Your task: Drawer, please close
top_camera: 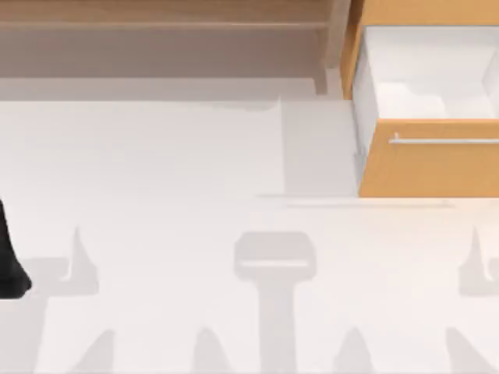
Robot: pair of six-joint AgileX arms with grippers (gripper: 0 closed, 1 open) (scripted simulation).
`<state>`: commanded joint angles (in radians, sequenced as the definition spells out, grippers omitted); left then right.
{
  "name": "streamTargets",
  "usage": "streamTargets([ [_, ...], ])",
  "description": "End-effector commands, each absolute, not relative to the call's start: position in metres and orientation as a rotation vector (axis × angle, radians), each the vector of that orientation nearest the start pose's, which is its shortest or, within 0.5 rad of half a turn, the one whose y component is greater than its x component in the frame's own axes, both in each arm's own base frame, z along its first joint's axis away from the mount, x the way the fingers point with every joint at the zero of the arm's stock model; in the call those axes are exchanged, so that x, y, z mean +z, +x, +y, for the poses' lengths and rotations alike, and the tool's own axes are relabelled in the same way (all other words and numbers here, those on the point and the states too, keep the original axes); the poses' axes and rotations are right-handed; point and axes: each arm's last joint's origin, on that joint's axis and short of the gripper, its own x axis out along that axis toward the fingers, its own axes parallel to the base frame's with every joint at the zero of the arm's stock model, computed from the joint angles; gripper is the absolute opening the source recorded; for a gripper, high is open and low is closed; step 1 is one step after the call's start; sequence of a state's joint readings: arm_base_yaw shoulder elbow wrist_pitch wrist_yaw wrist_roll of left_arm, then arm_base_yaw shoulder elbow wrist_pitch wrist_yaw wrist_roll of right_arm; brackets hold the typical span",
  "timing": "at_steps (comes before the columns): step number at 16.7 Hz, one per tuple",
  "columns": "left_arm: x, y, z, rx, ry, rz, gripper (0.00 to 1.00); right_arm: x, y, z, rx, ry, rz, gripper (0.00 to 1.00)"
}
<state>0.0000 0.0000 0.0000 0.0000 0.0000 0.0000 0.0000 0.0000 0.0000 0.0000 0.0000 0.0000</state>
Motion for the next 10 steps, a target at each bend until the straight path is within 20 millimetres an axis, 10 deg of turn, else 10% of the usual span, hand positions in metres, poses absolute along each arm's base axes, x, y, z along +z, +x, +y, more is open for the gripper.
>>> streamTargets([
  [10,0.160,0.106,-0.001,0.000,0.000,0.000,1.00,0.202,0.129,-0.022,-0.019,-0.004,-0.030,1.00],
])
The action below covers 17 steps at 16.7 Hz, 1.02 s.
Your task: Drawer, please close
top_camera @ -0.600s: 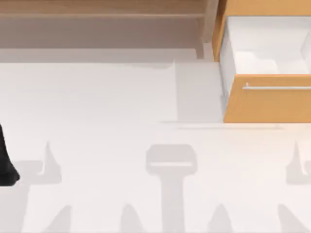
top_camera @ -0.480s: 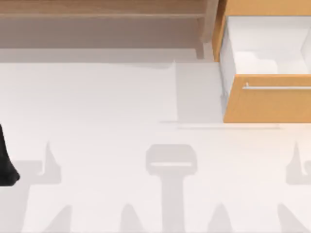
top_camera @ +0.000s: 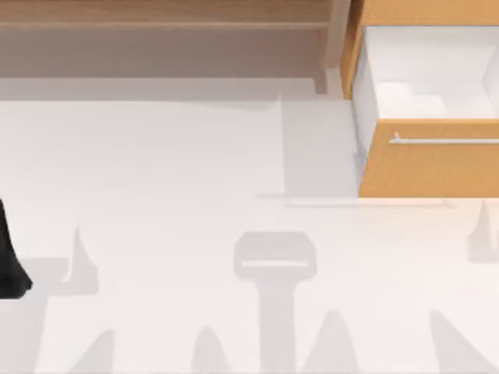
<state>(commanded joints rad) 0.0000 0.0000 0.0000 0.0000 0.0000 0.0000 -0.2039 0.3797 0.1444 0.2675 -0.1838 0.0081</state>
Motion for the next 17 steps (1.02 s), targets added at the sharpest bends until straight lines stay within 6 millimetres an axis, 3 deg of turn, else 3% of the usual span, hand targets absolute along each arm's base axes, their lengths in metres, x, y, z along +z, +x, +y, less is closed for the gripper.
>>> streamTargets([
  [9,0.160,0.106,-0.001,0.000,0.000,0.000,1.00,0.219,0.192,-0.085,-0.004,0.008,0.010,1.00],
  [12,0.160,0.106,-0.001,0.000,0.000,0.000,1.00,0.220,0.201,-0.100,-0.001,0.002,0.003,1.00],
  [17,0.160,0.106,-0.001,0.000,0.000,0.000,1.00,0.219,0.201,-0.101,0.002,0.002,0.003,1.00],
])
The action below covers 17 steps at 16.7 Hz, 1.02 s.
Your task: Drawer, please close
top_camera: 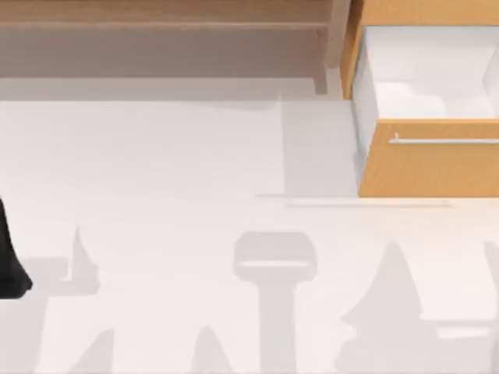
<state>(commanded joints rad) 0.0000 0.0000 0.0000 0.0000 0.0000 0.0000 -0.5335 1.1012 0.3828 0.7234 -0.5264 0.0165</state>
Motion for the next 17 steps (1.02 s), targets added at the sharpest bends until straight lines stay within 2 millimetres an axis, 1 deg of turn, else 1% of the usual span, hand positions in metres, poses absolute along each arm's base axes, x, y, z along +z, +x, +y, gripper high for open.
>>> streamTargets([
  [3,0.160,0.106,-0.001,0.000,0.000,0.000,1.00,0.216,0.204,-0.098,0.005,-0.027,0.004,1.00],
  [7,0.160,0.106,-0.001,0.000,0.000,0.000,1.00,0.198,0.215,-0.080,0.021,-0.184,0.011,1.00],
  [9,0.160,0.106,-0.001,0.000,0.000,0.000,1.00,0.184,0.222,-0.066,0.033,-0.298,0.019,1.00],
  [12,0.160,0.106,-0.001,0.000,0.000,0.000,1.00,0.160,0.230,-0.039,0.054,-0.500,0.037,1.00],
  [17,0.160,0.106,-0.001,0.000,0.000,0.000,1.00,0.122,0.233,0.009,0.079,-0.902,0.060,1.00],
])
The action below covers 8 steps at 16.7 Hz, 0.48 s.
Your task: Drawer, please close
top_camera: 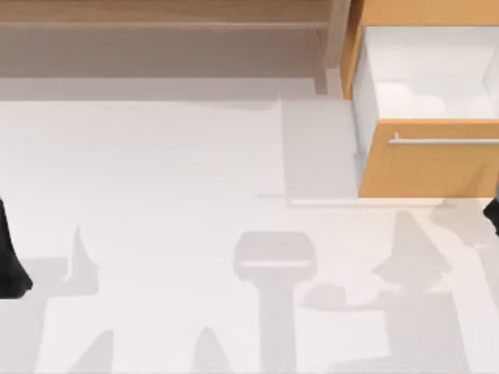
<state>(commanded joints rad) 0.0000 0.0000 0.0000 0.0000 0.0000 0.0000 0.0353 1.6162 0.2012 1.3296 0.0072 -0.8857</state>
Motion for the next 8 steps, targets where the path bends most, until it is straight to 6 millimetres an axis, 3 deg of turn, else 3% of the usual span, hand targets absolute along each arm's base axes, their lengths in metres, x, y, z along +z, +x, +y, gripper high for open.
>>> streamTargets([
  [8,0.160,0.106,-0.001,0.000,0.000,0.000,1.00,0.092,0.227,0.062,0.025,-1.477,0.022,1.00],
])
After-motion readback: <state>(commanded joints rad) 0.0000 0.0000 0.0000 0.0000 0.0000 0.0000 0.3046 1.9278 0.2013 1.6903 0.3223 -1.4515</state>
